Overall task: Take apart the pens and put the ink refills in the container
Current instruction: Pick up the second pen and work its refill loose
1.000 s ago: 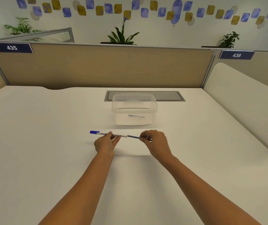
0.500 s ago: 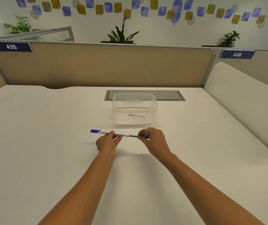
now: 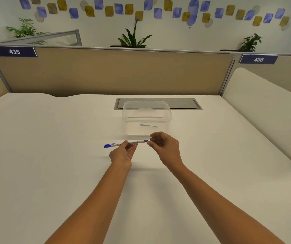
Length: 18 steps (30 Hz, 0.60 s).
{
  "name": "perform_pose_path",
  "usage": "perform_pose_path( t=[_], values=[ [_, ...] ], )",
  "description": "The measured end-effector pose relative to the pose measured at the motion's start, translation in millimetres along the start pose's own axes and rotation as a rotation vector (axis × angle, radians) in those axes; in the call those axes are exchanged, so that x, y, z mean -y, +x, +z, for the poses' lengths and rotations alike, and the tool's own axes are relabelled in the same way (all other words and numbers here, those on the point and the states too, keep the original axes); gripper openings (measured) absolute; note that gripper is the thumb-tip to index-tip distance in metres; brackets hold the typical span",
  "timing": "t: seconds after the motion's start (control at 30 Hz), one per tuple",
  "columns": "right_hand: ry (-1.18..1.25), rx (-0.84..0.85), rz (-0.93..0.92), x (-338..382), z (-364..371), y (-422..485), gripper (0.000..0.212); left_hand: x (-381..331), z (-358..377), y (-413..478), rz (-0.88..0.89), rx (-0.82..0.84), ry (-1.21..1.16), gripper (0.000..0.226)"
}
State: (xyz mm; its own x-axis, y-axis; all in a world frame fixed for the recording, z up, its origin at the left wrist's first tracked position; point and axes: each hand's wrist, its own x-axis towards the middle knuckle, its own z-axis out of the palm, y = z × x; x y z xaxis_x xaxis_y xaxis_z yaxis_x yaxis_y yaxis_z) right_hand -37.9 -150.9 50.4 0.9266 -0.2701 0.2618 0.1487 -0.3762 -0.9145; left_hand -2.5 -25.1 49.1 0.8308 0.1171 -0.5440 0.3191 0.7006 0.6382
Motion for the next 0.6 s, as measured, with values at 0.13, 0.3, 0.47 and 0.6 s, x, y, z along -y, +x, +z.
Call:
perform_pose_path(
  t=[0.13, 0.3, 0.47, 0.6],
  values=[
    [0.022, -0.022, -0.024, -2.7, 2.6, -0.9, 0.007, 0.9, 2.7, -1.4, -0.022, 0.026, -0.023, 0.015],
    [-0.001, -0.014, -0.037, -5.6, 7.6, -0.8, 0.009, 0.8, 4.7, -5.0, -0.026, 0.028, -0.009, 0.014],
    [-0.009, -0.06, 0.037, -13.1, -1.2, 3.4, 0.012, 0.3, 2.1, -2.7, -0.003, 0.034, 0.045, 0.014],
    [-0.007, -0.137, 0.183, -21.8, -17.2, 10.4, 0.013, 1.5, -1.6, 2.0, 0.028, 0.044, 0.118, 0.014]
  ],
)
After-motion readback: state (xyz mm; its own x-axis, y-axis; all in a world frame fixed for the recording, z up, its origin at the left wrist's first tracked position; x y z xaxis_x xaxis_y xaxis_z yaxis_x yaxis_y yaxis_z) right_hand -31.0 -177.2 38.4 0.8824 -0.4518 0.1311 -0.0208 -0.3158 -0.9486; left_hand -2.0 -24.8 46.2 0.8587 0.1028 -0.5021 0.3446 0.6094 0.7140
